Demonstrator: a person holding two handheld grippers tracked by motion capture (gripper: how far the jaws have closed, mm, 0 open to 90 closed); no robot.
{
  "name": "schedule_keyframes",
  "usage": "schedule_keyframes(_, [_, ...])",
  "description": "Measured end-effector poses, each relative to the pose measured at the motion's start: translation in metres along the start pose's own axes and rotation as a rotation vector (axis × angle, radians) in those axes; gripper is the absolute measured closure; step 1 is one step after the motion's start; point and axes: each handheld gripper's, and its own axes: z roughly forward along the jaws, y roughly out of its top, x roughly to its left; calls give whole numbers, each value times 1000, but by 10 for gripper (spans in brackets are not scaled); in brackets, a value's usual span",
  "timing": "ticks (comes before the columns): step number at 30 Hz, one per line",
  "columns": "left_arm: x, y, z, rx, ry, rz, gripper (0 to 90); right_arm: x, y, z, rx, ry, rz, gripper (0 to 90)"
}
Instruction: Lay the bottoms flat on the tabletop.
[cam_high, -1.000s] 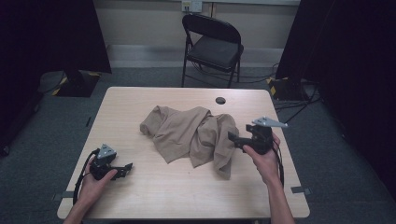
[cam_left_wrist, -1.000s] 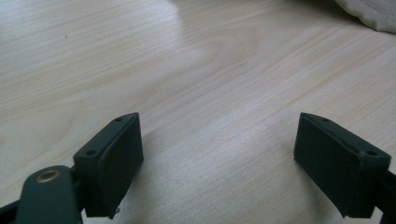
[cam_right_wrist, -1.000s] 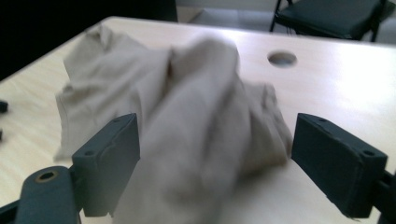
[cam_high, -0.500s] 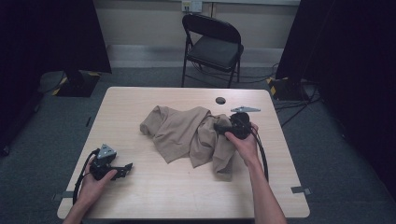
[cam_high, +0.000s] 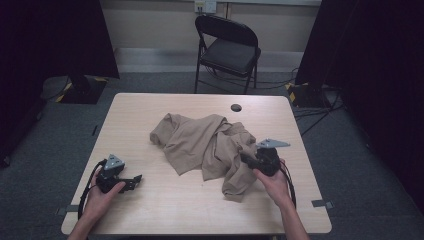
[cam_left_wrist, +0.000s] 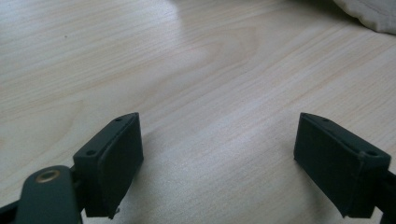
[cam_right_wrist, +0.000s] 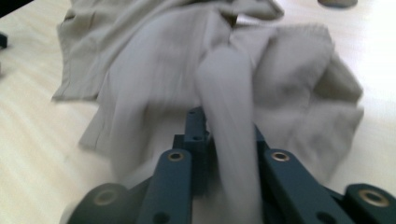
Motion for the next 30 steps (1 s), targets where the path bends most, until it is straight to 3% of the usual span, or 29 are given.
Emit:
schedule_keyframes(1, [0,0,0,0,0,0,152,1,-12,-7,1,2,0,837])
schedule_keyframes(6, [0,0,0,0,0,0,152,-4,-40,-15,27,-17,22,900])
schedule_keyframes(10, [0,0,0,0,0,0,152,-6,-52,-16,74,-33,17,900])
schedule_keyframes(16, [0,0,0,0,1,0,152,-10,-81,-32,139,-47,21,900])
schedule_keyframes(19, [0,0,0,0,1,0,152,-10,-86,-38,143,-49,19,898])
schedule_keyframes(20, [0,0,0,0,1,0,152,-9,-87,-41,141,-49,17,849])
schedule_keyframes(21, [0,0,0,0,-1,-1,151,-8,-84,-46,109,-48,21,692])
schedule_keyframes(22, [0,0,0,0,-1,-1,151,-8,-84,-46,109,-48,21,692])
schedule_keyframes(23, [0,0,0,0,-1,-1,151,-8,-74,-52,51,-47,27,568])
schedule_keyframes(25, [0,0,0,0,-3,0,151,-11,-58,-55,-3,-59,35,511])
schedule_keyframes(26, [0,0,0,0,-3,0,151,-11,-58,-55,-3,-59,35,511])
schedule_keyframes(27, [0,0,0,0,-3,0,151,-10,-38,-53,-59,-102,20,466])
schedule_keyframes(28, [0,0,0,0,-3,0,151,-10,-38,-53,-59,-102,20,466])
schedule_keyframes(29, [0,0,0,0,-3,0,151,-7,-18,-43,-78,-90,1,451])
schedule_keyframes(30, [0,0,0,0,-3,0,151,-7,-18,-43,-78,-90,1,451])
